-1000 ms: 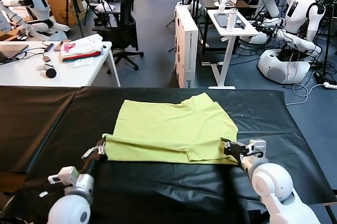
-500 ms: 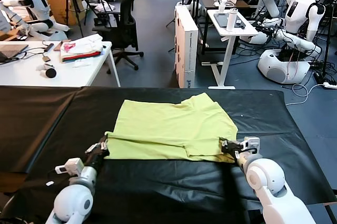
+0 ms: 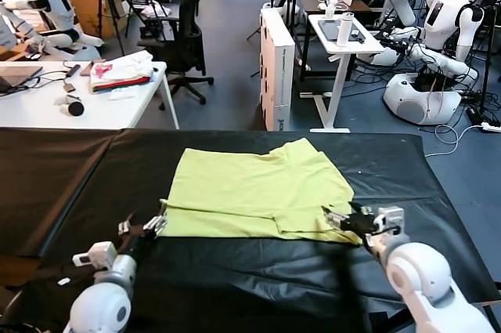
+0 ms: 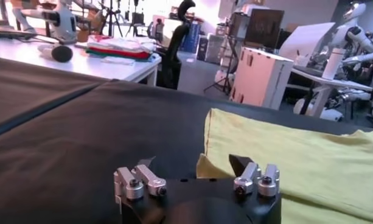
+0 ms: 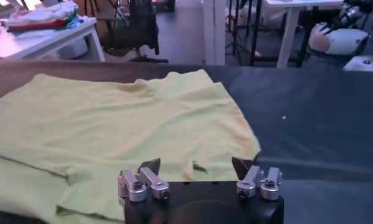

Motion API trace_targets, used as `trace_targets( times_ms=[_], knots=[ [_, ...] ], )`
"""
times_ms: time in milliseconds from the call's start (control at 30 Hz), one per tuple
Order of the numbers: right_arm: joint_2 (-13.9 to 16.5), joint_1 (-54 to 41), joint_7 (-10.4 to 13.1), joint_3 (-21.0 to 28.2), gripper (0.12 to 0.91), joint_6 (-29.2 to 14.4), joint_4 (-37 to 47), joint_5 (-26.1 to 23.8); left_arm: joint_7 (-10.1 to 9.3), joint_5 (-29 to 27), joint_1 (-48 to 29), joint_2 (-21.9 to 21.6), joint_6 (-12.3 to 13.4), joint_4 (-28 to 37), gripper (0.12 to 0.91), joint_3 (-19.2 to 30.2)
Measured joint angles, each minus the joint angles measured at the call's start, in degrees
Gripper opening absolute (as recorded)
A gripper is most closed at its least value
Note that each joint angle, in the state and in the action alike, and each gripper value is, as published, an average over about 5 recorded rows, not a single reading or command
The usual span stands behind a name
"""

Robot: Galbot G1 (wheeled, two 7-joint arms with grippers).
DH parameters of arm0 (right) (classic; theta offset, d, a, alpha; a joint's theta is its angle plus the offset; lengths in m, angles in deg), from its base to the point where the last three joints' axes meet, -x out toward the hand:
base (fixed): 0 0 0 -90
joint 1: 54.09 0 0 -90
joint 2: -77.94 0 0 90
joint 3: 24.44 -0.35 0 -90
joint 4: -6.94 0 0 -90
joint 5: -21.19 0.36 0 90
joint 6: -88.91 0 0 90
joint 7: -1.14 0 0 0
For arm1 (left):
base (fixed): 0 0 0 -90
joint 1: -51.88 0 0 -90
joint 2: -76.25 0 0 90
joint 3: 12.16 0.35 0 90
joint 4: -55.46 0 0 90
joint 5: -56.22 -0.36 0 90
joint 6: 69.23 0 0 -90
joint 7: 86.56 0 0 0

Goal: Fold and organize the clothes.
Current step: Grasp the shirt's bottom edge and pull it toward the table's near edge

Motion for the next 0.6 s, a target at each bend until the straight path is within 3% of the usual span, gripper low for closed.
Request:
trace_targets(
  times_ms=[467,600],
  knots=[
    [0.9,1.7,-1.4,-0.1,0.907,0.0,1.4,-1.1,0.19,2.4,2.7,0.0,-2.0,-1.1,0.903,0.2],
    [1.1,1.2,-1.7,0.2,0.906,0.0,2.3,-1.0,0.33,3.5,2.8,-0.5,-2.7,-1.0,0.767,0.1]
  ],
)
